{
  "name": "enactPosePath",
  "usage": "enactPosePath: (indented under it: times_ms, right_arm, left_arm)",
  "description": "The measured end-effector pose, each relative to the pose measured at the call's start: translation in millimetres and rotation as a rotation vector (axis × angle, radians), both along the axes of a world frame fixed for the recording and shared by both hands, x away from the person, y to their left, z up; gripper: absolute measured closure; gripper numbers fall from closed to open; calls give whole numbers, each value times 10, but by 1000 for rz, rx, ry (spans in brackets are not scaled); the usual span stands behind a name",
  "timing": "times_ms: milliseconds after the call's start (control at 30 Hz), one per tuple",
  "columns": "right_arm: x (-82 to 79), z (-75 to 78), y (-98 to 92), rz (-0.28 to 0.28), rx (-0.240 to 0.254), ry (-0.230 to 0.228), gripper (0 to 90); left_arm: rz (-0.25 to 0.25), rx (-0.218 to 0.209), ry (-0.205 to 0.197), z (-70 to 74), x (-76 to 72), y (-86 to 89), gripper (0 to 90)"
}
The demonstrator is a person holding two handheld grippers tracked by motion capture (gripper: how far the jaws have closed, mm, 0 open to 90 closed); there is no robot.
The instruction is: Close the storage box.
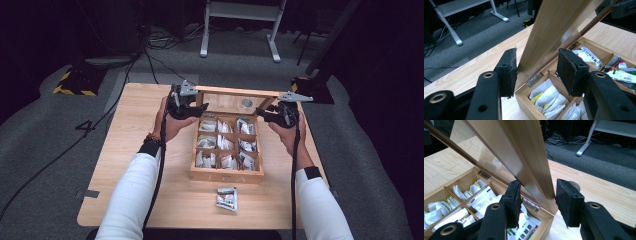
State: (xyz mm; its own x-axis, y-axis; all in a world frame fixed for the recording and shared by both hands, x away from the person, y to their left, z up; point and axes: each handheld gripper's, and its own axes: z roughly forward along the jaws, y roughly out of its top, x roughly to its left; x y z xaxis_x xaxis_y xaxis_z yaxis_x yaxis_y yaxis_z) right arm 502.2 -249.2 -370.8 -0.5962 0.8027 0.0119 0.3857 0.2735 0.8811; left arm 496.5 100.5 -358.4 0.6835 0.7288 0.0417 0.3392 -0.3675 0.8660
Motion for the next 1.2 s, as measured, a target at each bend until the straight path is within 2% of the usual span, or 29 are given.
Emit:
enactPosePath:
  times_ms: [433,600,767,967,1200]
  right_arm:
    - [-74,41,-11,7,-4,-22,577]
    - [-116,69,-27,11,10,-34,584]
    - [-148,71,-28,15,-3,-36,586]
    - [-189,72,-36,19,-4,-41,591]
    - [-246,77,-25,28,-32,-58,592]
  left_arm:
    - [-10,-32,-18,18,-52,45,545]
    - [-16,-48,-26,37,-86,62,554]
    - [-22,-35,-34,41,-123,58,552]
    - [-40,-40,-40,47,-167,104,557]
    - [-47,-28,-43,26,-213,151,548]
